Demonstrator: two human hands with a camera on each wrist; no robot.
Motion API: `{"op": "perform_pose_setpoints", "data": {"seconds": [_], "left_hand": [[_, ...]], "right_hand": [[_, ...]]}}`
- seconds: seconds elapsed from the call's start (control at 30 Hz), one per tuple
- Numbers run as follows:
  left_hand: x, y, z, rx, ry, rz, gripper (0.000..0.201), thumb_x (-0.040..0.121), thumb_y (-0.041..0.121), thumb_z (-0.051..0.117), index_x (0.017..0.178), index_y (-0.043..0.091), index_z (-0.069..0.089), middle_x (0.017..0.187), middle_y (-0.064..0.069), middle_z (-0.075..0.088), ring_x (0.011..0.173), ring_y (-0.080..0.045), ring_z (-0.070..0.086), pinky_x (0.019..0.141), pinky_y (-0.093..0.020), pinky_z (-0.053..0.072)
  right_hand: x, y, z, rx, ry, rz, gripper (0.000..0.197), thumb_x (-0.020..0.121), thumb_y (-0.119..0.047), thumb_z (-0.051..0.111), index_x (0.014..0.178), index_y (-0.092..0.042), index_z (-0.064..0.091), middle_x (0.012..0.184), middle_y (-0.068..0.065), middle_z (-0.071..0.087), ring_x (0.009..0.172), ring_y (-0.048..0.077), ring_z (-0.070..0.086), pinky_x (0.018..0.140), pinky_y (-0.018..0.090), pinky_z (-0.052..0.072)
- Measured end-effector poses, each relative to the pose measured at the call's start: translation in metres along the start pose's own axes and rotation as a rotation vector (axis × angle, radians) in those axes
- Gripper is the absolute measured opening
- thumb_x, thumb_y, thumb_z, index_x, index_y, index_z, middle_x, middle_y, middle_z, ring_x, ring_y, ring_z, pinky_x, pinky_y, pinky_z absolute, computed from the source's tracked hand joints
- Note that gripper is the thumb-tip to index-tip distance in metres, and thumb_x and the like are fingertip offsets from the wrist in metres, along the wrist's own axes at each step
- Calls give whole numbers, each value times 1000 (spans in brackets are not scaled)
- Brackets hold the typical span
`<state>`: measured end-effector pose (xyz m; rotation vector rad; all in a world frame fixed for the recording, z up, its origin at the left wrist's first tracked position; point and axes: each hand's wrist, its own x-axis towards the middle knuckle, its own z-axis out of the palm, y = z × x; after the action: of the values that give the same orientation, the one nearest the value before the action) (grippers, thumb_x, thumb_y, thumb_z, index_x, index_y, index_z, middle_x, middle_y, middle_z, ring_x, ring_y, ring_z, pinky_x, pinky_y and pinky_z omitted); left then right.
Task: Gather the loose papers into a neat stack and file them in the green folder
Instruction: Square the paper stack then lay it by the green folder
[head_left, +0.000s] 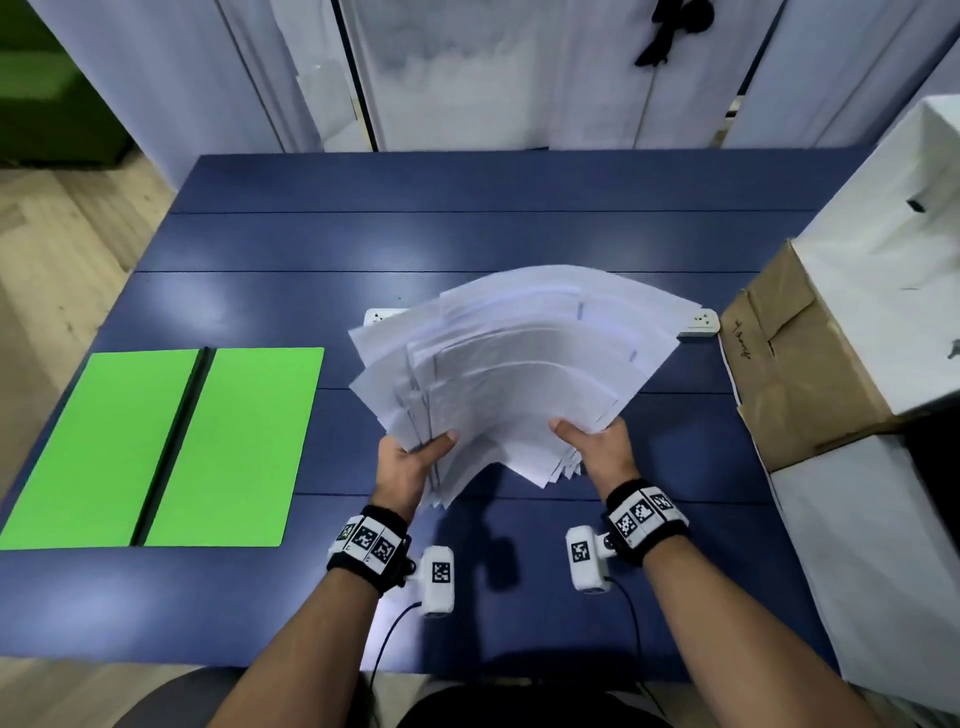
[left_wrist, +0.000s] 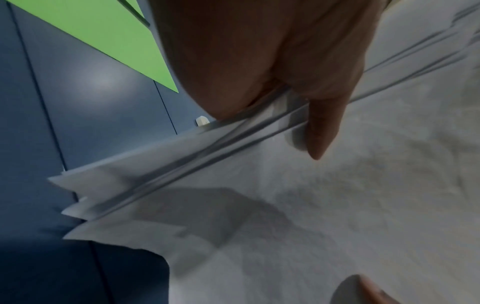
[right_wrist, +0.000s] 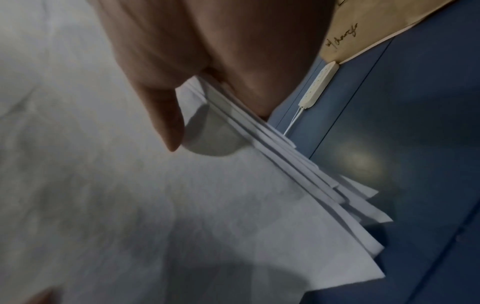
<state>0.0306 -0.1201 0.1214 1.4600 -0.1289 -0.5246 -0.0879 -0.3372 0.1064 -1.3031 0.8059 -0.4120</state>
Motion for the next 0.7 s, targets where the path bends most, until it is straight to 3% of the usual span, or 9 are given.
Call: {"op": "perform_pose_setpoints", "data": {"seconds": [0.1,0.17,0.27,0.4,0.47,0.6,0.7], "left_hand": [[1,2,-6,23,-66,-22,34,81,-7,75,97,22,79,103,-4,79,98,-22,75,90,-39,58],[2,4,-8,32,-102,-36,38,80,-9,75,97,25,79,102,-2,79,97,-21,75,89,-39,58],[3,4,-8,24,-120,-54,45,79,-11,75,110,22,69,107,-1,78,102,-20,73,90,-38,58],[6,6,-8,8,-92,-68,40,77,-11,77,103,18,73,104,-6,78,98,-23,74,88,-41,58],[8,11,-10,-28,-98,-53,38,77,-14,74,96,18,77,102,-7,78,94,-23,75,82,-35,58],[12,15,-11,-29,-149,-23,42,77,-14,74,100,20,77,104,-5,78,97,-21,74,81,-29,58],[10,12,-12,1,-148,-54,41,77,-12,76,104,18,74,105,-6,78,97,-22,75,82,-32,57]], "right_hand": [[9,-1,-7,-27,-61,25,34,76,4,81,108,1,70,100,8,77,92,18,74,84,28,59],[12,-2,-9,-46,-139,40,34,75,5,81,106,-5,71,100,5,78,94,18,74,87,27,59],[12,-3,-6,-100,-249,66,38,75,3,82,107,-13,71,103,0,78,100,14,74,89,23,56],[14,-5,-8,-109,-231,47,37,77,3,80,112,-1,70,104,6,77,98,17,74,88,27,57],[17,-10,-10,-99,-210,35,33,78,2,79,110,2,70,102,9,77,94,20,74,88,31,57],[17,-13,-9,-145,-236,19,32,78,1,80,108,-1,70,94,0,78,85,11,74,74,19,56],[12,-12,-6,-120,-268,53,35,77,7,79,105,-12,69,94,-6,78,90,6,74,80,16,55]]}}
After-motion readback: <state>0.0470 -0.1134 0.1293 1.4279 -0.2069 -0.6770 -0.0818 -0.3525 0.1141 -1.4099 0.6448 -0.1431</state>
